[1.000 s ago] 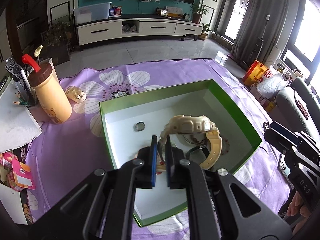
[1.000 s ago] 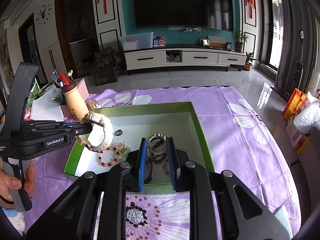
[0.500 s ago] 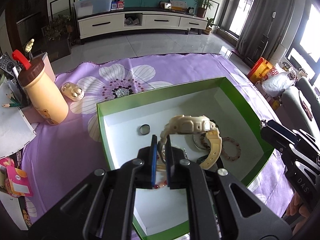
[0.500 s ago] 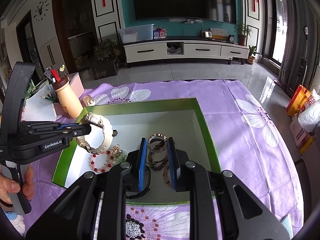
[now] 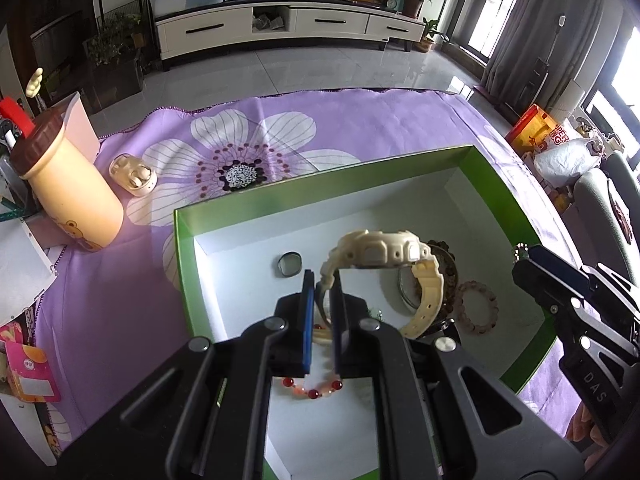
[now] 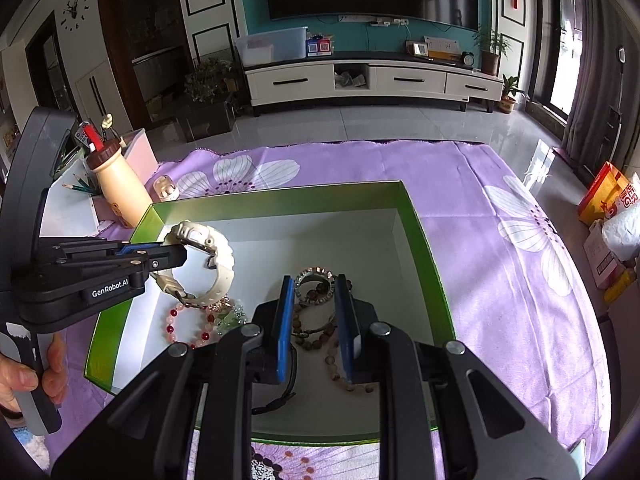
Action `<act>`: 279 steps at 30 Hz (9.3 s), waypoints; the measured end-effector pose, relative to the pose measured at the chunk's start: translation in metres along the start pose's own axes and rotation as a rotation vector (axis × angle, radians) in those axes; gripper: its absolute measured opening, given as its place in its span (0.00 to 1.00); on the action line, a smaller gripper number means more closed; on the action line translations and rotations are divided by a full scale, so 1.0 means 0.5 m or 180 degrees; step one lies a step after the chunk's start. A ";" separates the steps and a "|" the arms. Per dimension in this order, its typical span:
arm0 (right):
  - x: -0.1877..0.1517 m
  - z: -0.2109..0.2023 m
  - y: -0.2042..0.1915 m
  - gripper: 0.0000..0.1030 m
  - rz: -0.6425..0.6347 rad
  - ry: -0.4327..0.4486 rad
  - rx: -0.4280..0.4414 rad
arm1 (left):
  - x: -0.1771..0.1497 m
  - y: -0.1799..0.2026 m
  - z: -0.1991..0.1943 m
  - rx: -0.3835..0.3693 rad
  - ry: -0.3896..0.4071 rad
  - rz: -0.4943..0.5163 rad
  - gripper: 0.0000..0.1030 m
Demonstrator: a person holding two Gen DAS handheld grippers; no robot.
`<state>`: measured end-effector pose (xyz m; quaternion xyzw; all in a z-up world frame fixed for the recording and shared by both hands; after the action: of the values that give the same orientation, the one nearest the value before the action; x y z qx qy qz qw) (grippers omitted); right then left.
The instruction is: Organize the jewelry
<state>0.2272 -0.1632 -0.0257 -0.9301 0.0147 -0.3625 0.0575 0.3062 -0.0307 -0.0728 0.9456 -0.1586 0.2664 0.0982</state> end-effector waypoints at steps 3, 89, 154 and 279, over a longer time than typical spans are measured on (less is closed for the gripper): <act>0.000 0.011 0.002 0.19 0.0004 -0.0042 -0.0012 | 0.005 0.000 0.012 0.0008 -0.0045 -0.0025 0.07; 0.018 0.101 0.052 0.19 0.0174 -0.0404 -0.0113 | 0.023 0.017 0.101 0.0262 -0.0364 0.0035 0.07; 0.011 0.128 0.059 0.19 0.0271 -0.0566 -0.0144 | 0.023 0.037 0.109 0.0339 -0.0396 0.0133 0.07; 0.069 -0.251 0.002 0.99 -0.0031 -0.0190 -0.0520 | -0.021 0.106 -0.316 0.0872 0.0049 -0.0063 0.98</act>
<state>0.1678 -0.1785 0.0893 -0.9421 0.0379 -0.3325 -0.0200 0.2046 -0.0347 0.0594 0.9496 -0.1105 0.2919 -0.0280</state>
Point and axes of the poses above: each gripper's, at about its wrist camera, not at the fingertips, and z roughly the way its jaws point, y to its right, x to its top, the point moved 2 cm from there along z, roughly the way its jaws point, and after that the axes turned 3 degrees about z, right-handed, at the moved point
